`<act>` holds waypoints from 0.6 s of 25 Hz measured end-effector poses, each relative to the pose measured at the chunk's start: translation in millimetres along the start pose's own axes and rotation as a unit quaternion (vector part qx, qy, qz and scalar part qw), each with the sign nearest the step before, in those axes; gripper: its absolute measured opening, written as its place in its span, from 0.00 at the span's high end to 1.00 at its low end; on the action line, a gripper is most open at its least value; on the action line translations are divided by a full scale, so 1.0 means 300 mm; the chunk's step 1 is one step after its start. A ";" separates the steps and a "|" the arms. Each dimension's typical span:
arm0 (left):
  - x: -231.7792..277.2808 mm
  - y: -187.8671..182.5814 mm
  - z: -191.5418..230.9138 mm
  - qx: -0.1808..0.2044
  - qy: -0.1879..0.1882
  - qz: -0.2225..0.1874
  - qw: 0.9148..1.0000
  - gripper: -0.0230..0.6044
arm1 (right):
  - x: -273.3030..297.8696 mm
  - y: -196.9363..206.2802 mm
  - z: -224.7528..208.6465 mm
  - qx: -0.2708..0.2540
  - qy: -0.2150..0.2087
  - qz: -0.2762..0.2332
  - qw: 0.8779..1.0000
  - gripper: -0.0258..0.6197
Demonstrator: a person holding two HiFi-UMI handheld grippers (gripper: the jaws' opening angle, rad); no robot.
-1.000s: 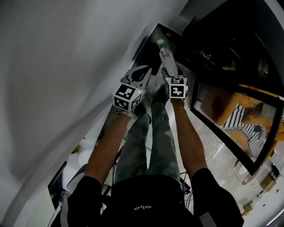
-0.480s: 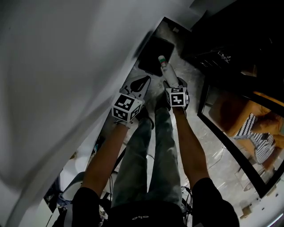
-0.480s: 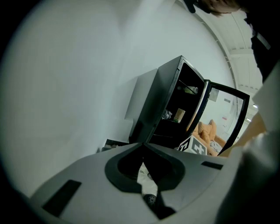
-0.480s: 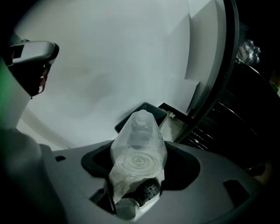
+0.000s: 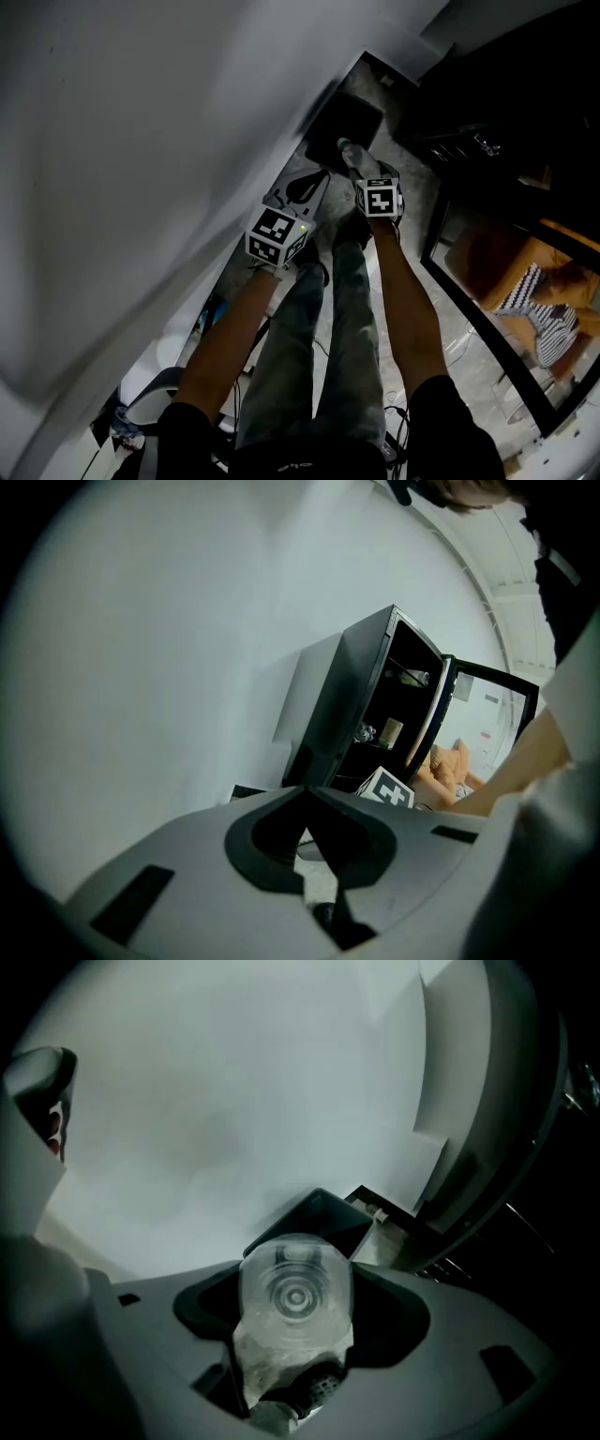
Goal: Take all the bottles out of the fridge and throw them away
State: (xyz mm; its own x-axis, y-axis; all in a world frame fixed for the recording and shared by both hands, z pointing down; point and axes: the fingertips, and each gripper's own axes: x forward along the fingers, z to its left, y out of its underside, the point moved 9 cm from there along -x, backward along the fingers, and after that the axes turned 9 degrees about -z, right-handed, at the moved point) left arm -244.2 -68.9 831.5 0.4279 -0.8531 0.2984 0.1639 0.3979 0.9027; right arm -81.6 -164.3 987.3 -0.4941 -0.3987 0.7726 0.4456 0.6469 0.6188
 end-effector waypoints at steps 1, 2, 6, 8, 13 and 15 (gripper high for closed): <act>-0.003 -0.002 0.003 -0.001 -0.001 -0.001 1.000 0.95 | 0.011 -0.018 0.002 -0.005 -0.001 -0.004 1.000 0.47; -0.008 -0.003 0.007 -0.002 -0.002 -0.003 1.000 0.95 | 0.020 -0.034 0.005 -0.010 -0.002 -0.005 1.000 0.47; -0.029 -0.001 0.027 -0.004 -0.010 -0.005 1.000 0.95 | 0.035 -0.074 0.015 -0.026 0.001 -0.010 1.000 0.47; -0.040 0.002 0.036 -0.004 -0.014 -0.005 1.000 0.95 | 0.036 -0.083 0.022 -0.026 -0.005 -0.025 0.999 0.47; -0.066 0.002 0.043 -0.006 -0.019 -0.007 1.000 0.95 | 0.011 -0.089 0.030 -0.017 -0.020 -0.058 0.998 0.46; -0.081 -0.002 0.039 -0.007 -0.018 -0.009 1.000 0.95 | -0.023 -0.089 0.036 -0.015 -0.019 -0.065 0.998 0.46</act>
State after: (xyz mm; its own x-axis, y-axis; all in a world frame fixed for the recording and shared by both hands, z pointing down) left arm -265.0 -52.3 827.1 0.3919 -0.8722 0.2926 0.1842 0.3860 0.9039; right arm -98.0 -171.8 963.9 -0.5772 -0.4528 0.6796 0.3982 0.5706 0.7183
